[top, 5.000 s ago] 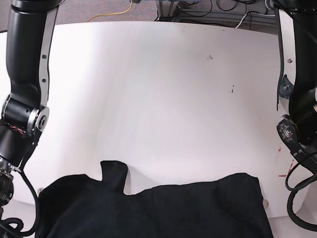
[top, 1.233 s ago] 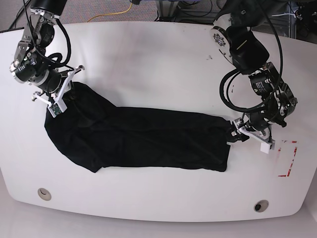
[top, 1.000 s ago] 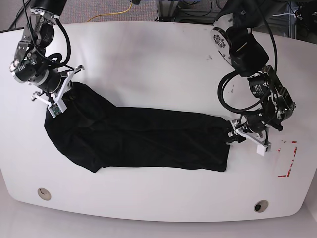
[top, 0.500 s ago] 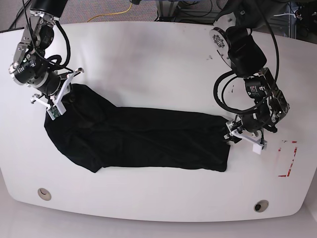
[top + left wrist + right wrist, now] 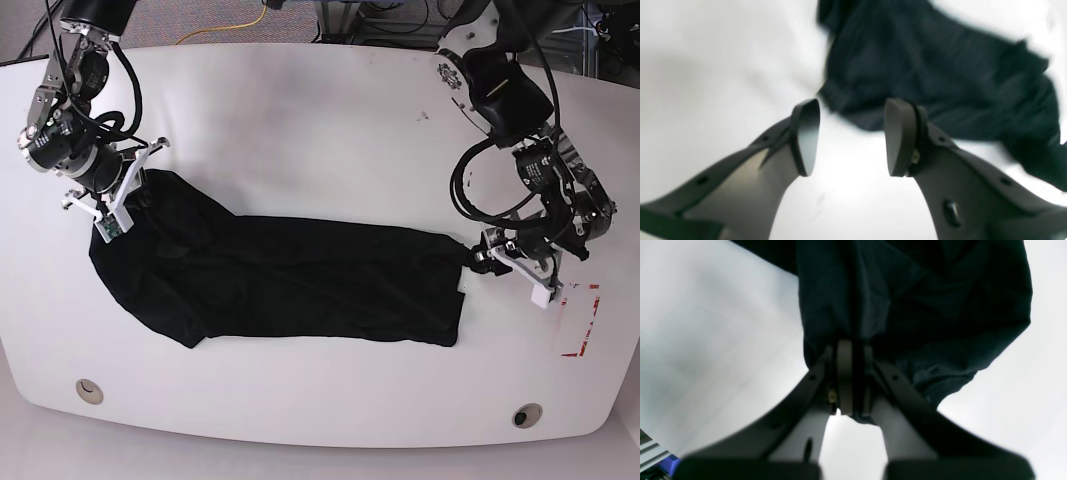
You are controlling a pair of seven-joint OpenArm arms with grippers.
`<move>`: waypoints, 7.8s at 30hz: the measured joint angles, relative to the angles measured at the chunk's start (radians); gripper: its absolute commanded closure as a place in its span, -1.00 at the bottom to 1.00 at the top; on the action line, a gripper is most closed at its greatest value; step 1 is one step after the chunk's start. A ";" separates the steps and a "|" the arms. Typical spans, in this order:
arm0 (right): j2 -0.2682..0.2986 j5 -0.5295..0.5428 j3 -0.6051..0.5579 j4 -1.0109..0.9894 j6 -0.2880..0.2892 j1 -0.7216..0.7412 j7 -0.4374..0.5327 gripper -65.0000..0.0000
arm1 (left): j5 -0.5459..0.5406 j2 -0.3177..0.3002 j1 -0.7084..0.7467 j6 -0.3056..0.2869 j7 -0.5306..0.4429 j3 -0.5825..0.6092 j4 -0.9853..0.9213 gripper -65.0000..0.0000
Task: Layout the t-shirt on the table in an organized manner, then fold the t-shirt properly
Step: 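Adjust the left gripper's grasp on the shirt's end, then lift the shirt with both grippers and stretch it between them, then drag the stretched shirt back across the table and lay it flat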
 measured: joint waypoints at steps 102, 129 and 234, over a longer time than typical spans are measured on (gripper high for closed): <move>0.000 0.004 0.000 0.000 0.000 -0.002 0.000 0.99 | -0.103 -0.017 -0.048 0.025 -0.267 0.058 -0.422 1.00; 0.003 -0.008 0.055 0.000 0.000 0.229 -0.092 0.99 | -0.232 -0.121 -0.089 -0.127 -0.071 0.099 -0.072 1.00; -0.063 -0.045 0.048 0.058 0.000 0.032 -0.112 0.99 | -0.655 -0.330 0.306 -0.218 0.053 0.032 0.150 1.00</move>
